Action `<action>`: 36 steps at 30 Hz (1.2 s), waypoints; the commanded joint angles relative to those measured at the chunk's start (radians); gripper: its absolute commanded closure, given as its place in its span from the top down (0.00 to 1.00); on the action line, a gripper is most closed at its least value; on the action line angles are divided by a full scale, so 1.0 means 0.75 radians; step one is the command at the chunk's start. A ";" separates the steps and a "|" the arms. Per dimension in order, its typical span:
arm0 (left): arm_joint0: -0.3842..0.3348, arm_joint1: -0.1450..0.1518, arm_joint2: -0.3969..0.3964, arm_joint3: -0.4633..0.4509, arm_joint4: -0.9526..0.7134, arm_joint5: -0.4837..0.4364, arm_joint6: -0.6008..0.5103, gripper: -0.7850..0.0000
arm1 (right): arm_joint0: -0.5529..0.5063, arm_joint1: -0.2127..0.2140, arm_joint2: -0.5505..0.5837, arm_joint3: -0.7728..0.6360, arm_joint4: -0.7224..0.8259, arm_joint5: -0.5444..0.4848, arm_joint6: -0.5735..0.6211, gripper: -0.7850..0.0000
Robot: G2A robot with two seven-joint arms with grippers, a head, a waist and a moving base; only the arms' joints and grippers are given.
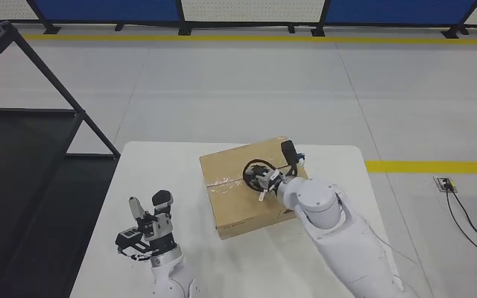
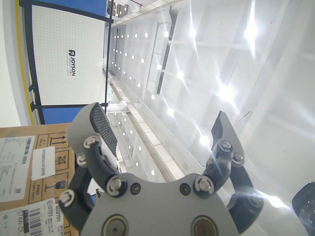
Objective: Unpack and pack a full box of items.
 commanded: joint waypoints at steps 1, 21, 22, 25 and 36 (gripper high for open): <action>0.008 0.000 -0.003 0.003 -0.008 -0.007 -0.002 1.00 | 0.043 -0.012 -0.068 0.035 -0.011 0.009 0.056 0.00; 0.028 0.001 0.003 0.005 -0.001 -0.016 -0.046 1.00 | 0.257 -0.148 -0.338 0.311 0.078 -0.105 0.061 0.00; 0.031 0.001 0.001 0.004 -0.003 -0.019 -0.045 1.00 | 0.263 -0.153 -0.342 0.321 0.082 -0.105 0.056 0.00; 0.040 0.002 -0.004 0.001 -0.010 -0.028 -0.043 1.00 | 0.284 -0.167 -0.353 0.358 0.085 -0.093 0.051 0.00; 0.040 0.001 -0.005 -0.001 -0.013 -0.026 -0.048 1.00 | 0.282 -0.173 -0.289 0.377 0.083 -0.110 0.033 0.00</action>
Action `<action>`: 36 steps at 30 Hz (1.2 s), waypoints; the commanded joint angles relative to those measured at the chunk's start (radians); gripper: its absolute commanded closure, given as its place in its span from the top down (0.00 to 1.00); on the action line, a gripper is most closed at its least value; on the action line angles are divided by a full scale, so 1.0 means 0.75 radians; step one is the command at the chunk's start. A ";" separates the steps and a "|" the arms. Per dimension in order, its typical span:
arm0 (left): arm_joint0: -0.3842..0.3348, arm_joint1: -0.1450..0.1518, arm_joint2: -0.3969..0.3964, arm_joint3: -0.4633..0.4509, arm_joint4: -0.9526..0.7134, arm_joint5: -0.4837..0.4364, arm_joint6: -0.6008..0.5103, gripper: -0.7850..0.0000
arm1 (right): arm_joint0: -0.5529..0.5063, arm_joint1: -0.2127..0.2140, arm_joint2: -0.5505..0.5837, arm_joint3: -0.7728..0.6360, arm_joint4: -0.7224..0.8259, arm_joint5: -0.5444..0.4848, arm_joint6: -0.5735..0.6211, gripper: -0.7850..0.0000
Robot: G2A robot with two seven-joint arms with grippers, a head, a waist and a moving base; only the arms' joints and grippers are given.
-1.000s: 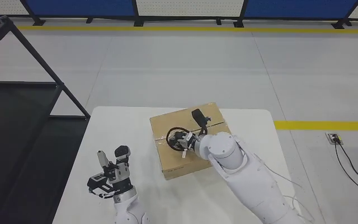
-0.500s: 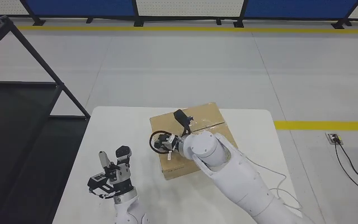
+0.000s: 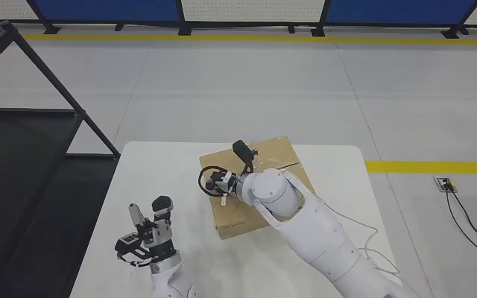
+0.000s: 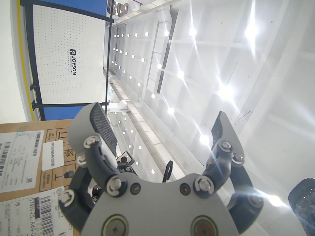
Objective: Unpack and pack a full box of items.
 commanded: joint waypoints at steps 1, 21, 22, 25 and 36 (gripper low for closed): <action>-0.001 0.000 0.001 0.000 0.002 0.002 0.000 1.00 | -0.010 0.006 0.026 -0.009 -0.006 0.003 0.001 0.00; -0.027 -0.005 0.021 0.006 0.036 0.029 0.005 1.00 | -0.226 0.124 0.397 -0.214 -0.127 0.097 0.025 0.00; -0.028 -0.005 0.021 0.006 0.037 0.029 0.006 1.00 | -0.235 0.129 0.417 -0.223 -0.123 0.099 0.031 0.00; -0.028 -0.005 0.021 0.006 0.039 0.031 0.005 1.00 | -0.252 0.143 0.478 -0.229 -0.114 0.104 0.047 0.00; -0.030 -0.005 0.024 -0.002 0.045 0.044 -0.002 1.00 | -0.273 0.161 0.546 -0.221 -0.151 0.170 -0.035 0.00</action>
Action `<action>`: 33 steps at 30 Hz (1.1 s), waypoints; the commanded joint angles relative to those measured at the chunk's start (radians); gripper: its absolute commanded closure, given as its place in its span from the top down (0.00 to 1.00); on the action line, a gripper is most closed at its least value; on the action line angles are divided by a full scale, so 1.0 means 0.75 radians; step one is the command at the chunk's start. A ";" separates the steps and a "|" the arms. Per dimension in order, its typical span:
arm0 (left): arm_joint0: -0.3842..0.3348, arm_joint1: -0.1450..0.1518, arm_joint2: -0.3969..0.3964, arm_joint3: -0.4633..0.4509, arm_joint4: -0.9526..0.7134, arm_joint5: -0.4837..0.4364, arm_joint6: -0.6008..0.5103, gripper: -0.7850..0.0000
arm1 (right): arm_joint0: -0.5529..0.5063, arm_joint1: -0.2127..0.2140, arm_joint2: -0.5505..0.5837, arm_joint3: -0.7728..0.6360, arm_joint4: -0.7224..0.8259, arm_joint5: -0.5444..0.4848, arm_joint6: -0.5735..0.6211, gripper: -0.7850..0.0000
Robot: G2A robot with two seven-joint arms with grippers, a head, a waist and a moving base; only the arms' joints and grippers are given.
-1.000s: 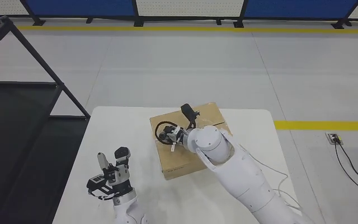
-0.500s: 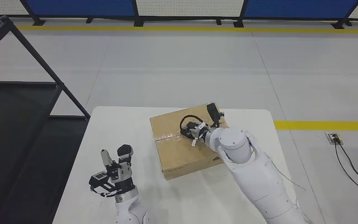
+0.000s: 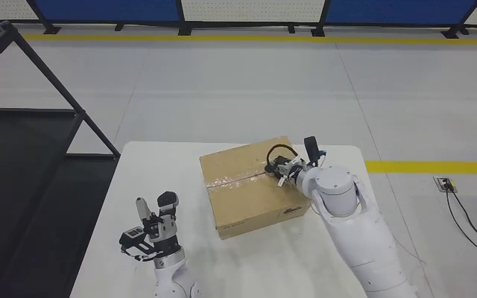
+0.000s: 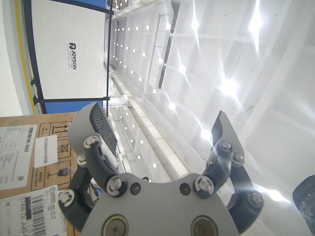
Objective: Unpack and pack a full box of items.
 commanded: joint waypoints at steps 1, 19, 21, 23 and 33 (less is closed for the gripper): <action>-0.001 0.000 0.000 0.000 0.001 0.002 -0.001 1.00 | -0.003 0.000 -0.001 0.001 -0.006 0.007 -0.023 0.00; 0.013 0.001 -0.006 -0.010 -0.002 -0.004 -0.001 1.00 | 0.027 -0.019 -0.166 0.035 -0.015 -0.051 0.119 0.00; 0.014 0.001 -0.006 -0.010 -0.004 -0.003 -0.002 1.00 | 0.025 -0.021 -0.184 0.031 -0.019 -0.063 0.132 0.00; 0.014 0.002 -0.007 -0.010 -0.003 -0.001 -0.004 1.00 | 0.020 -0.023 -0.199 0.020 -0.013 -0.081 0.150 0.00; 0.009 0.003 -0.007 -0.007 -0.010 -0.001 -0.024 1.00 | -0.032 -0.022 -0.228 -0.093 -0.016 -0.176 0.171 0.00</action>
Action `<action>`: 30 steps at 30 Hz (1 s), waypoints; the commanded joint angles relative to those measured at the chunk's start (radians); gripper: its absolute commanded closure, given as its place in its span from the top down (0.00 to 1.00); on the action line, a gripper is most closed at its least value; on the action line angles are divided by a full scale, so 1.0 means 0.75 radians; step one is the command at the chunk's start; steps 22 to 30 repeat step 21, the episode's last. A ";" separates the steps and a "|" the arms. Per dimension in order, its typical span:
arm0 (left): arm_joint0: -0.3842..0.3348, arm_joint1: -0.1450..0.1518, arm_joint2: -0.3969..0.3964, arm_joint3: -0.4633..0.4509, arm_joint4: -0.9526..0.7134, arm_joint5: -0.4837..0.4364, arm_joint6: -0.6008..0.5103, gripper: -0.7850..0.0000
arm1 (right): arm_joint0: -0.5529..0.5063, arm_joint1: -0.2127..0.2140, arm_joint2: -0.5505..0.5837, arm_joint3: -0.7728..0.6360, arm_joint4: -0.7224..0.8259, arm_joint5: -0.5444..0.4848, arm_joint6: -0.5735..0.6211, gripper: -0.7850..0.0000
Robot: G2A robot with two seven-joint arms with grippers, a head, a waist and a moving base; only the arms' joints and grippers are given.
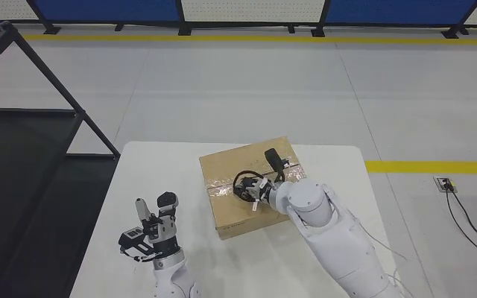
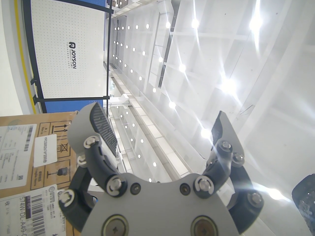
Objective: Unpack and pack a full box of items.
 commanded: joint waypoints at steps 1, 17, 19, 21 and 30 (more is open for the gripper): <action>-0.001 0.001 0.000 0.000 -0.002 0.003 -0.006 1.00 | -0.036 0.003 0.033 -0.064 0.038 -0.063 -0.025 0.00; -0.030 0.014 -0.013 -0.065 -0.051 0.034 -0.127 1.00 | -0.538 0.075 0.555 -0.727 0.238 -0.443 -0.222 0.06; -0.024 0.018 -0.023 -0.091 -0.061 0.026 -0.151 1.00 | -0.592 0.079 0.615 -0.761 0.180 -0.470 -0.346 1.00; -0.018 0.022 -0.030 -0.117 -0.082 0.030 -0.187 1.00 | -0.592 0.079 0.615 -0.761 0.180 -0.470 -0.346 1.00; -0.018 0.022 -0.030 -0.117 -0.082 0.030 -0.187 1.00 | -0.592 0.079 0.615 -0.761 0.180 -0.470 -0.346 1.00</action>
